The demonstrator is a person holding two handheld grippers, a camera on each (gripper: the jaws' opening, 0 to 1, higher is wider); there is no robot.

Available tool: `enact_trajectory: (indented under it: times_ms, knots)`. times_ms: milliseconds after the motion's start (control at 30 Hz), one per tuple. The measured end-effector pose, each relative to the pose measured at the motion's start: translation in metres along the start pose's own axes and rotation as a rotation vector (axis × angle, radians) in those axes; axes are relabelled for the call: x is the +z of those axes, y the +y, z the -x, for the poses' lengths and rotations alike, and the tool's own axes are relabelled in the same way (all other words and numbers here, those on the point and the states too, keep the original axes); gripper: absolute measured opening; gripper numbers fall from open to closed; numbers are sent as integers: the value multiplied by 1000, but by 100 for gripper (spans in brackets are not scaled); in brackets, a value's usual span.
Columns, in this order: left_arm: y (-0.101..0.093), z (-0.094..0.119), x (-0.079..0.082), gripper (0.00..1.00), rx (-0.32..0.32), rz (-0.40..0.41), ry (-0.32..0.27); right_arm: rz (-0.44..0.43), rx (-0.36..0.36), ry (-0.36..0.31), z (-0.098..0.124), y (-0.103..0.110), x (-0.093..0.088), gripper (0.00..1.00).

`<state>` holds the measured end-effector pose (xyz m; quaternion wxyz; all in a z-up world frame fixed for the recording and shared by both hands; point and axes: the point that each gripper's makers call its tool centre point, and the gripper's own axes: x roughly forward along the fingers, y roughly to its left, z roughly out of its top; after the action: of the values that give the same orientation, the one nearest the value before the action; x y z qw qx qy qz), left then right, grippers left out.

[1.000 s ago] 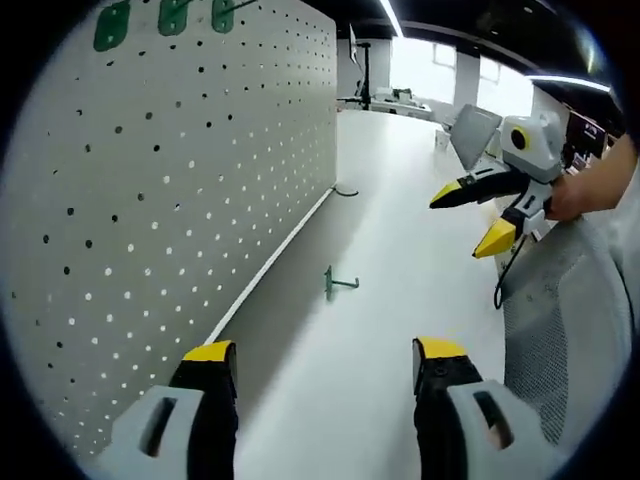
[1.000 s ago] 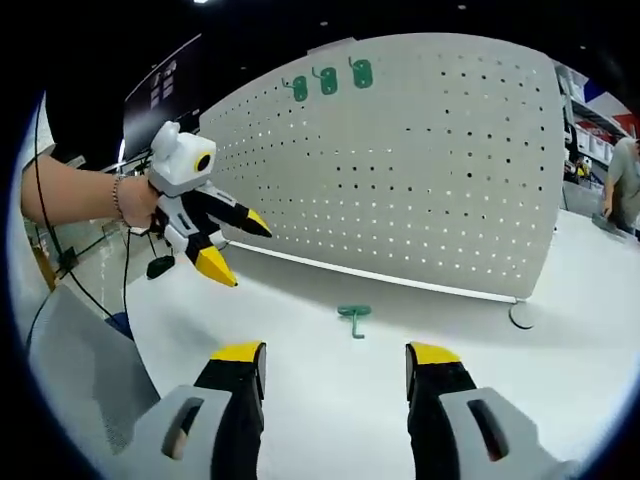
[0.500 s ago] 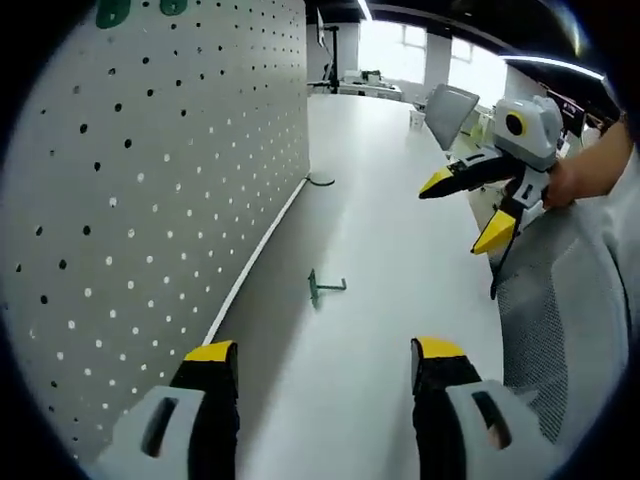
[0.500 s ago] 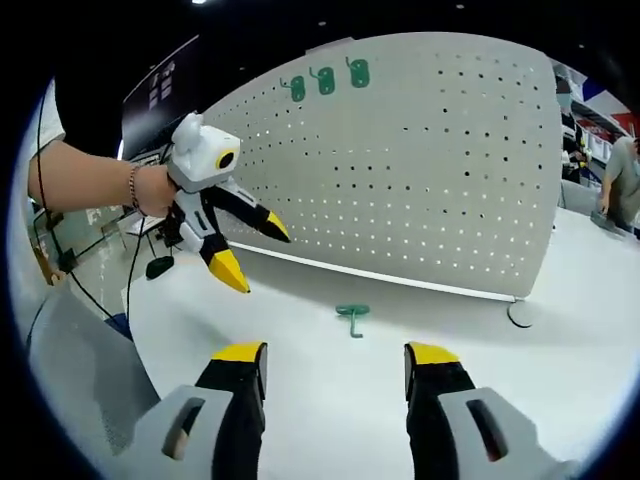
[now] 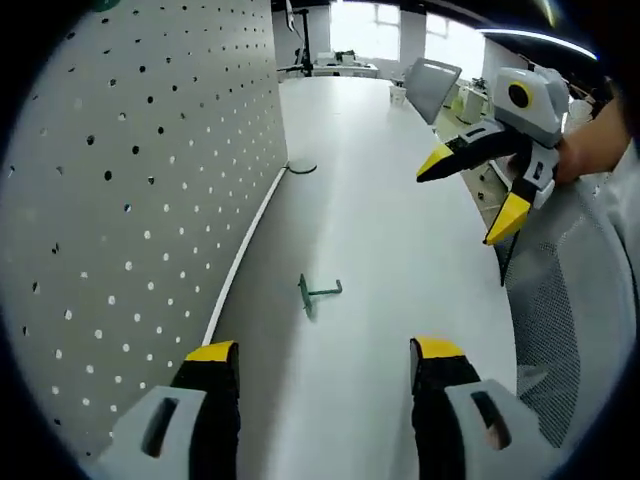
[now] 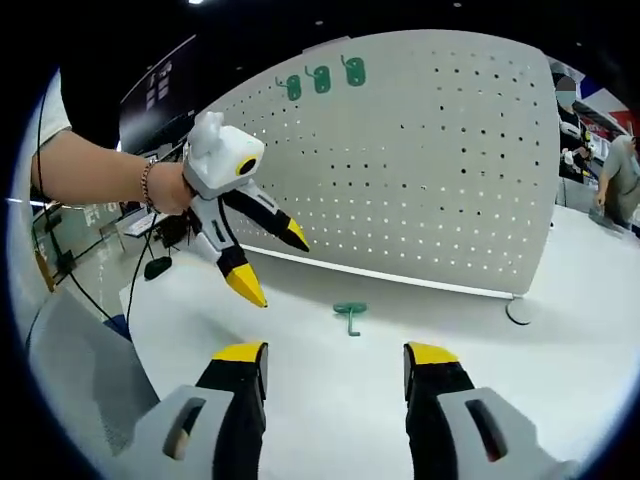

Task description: Insert the hook assembly into the mounting plate slot until the hook locks in place.

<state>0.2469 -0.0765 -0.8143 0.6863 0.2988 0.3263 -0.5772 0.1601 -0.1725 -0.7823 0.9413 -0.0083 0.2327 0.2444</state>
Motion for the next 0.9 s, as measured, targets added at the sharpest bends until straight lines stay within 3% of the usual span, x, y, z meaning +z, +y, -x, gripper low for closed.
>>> enact_trajectory:
  times_ms: [200, 567, 900]
  knots:
    - [6, -4, 6, 72, -17, 4, 8, -11, -4, 1, 1, -1, 0, 53]
    - [7, -19, 5, 72, -50, -69, 87, 2, -4, 8, 1, 0, -1, 52]
    - [9, -33, 10, 72, -71, -62, 99, -9, -10, 13, 2, -3, -2, 53]
